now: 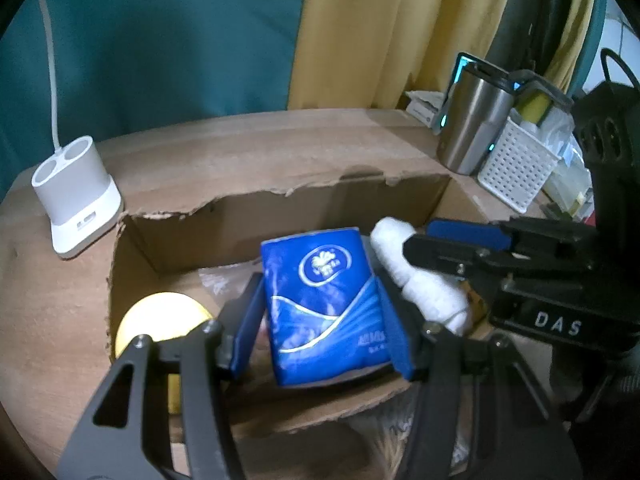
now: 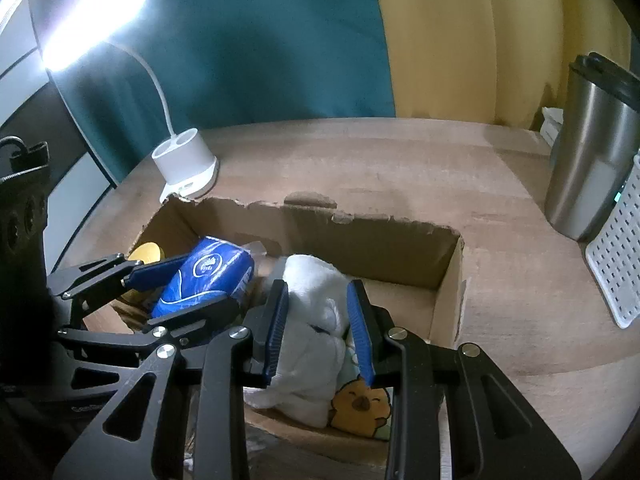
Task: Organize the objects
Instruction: 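Open the left gripper releasing the blue packet while the right gripper releases the white sock, then move the right gripper to the cotton swab bag and grasp it, then lift the cotton swab bag with the right gripper and carry it over the box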
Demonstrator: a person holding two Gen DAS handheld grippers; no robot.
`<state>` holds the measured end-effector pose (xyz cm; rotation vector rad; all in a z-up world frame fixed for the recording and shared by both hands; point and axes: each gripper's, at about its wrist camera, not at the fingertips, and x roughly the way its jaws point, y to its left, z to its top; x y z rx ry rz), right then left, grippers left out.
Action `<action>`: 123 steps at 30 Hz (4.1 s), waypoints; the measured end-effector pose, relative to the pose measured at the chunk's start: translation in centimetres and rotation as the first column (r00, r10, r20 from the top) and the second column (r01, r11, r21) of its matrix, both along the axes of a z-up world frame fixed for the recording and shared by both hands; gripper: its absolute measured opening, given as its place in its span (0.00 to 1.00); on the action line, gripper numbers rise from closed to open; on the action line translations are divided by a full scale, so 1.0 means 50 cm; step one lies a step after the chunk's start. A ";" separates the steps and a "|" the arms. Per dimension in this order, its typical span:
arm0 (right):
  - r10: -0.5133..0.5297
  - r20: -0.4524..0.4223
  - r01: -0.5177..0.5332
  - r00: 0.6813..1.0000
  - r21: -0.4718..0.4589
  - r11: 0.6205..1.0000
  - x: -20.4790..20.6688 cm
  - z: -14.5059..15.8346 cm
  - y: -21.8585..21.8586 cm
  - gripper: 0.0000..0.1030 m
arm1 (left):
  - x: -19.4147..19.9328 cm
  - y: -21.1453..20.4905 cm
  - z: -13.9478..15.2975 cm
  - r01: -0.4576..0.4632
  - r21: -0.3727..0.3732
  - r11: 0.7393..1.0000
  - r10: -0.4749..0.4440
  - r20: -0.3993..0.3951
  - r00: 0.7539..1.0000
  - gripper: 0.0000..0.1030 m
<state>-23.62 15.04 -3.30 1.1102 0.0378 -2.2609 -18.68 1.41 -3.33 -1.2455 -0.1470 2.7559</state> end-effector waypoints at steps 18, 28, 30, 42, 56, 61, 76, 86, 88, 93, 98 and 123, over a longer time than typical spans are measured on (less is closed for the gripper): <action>-0.006 -0.025 0.007 1.000 0.006 1.000 0.019 0.012 0.006 0.34 | 0.019 -0.004 0.026 -0.046 0.007 0.999 0.045 0.004 0.999 0.66; -0.028 -0.056 0.029 0.998 0.017 0.999 0.057 0.041 0.009 0.56 | 0.067 -0.018 0.054 -0.064 0.016 0.998 0.064 -0.038 0.997 0.66; -0.032 -0.062 0.033 0.998 0.021 0.999 0.067 0.045 0.007 0.56 | 0.077 -0.023 0.057 -0.069 0.018 0.997 0.070 -0.045 0.997 0.66; -0.051 -0.081 0.054 0.995 0.039 0.998 0.121 0.059 0.005 0.57 | 0.135 -0.043 0.068 -0.091 0.015 0.996 0.092 -0.075 0.993 0.66; -0.063 -0.089 0.069 0.994 0.067 0.995 0.177 0.061 -0.006 0.57 | 0.198 -0.065 0.063 -0.098 0.023 0.995 0.100 -0.086 0.991 0.67; -0.064 -0.083 0.071 0.994 0.079 0.994 0.199 0.048 -0.013 0.58 | 0.218 -0.074 0.052 -0.099 0.030 0.995 0.101 -0.082 0.991 0.67; -0.066 -0.062 0.073 0.996 0.119 0.990 0.252 0.009 -0.035 0.69 | 0.258 -0.099 0.011 -0.093 0.037 0.995 0.095 -0.063 0.993 0.67; -0.065 -0.003 0.065 0.998 0.134 0.989 0.260 -0.040 -0.061 0.69 | 0.269 -0.127 -0.021 -0.107 0.039 0.993 0.108 -0.035 0.993 0.67; -0.061 0.007 0.059 0.998 0.138 0.989 0.259 -0.047 -0.068 0.69 | 0.269 -0.132 -0.025 -0.112 0.041 0.993 0.113 -0.032 0.993 0.67; -0.052 0.032 0.046 0.998 0.151 0.987 0.254 -0.065 -0.084 0.69 | 0.267 -0.137 -0.032 -0.115 0.045 0.992 0.116 -0.024 0.993 0.67; -0.048 0.051 0.039 0.998 0.161 0.986 0.251 -0.082 -0.089 0.69 | 0.263 -0.137 -0.037 -0.113 0.044 0.993 0.114 -0.016 0.993 0.67; -0.004 0.012 0.003 1.000 0.089 0.996 0.280 -0.035 -0.035 0.53 | 0.260 -0.078 -0.004 -0.089 0.003 0.996 0.089 -0.033 0.995 0.67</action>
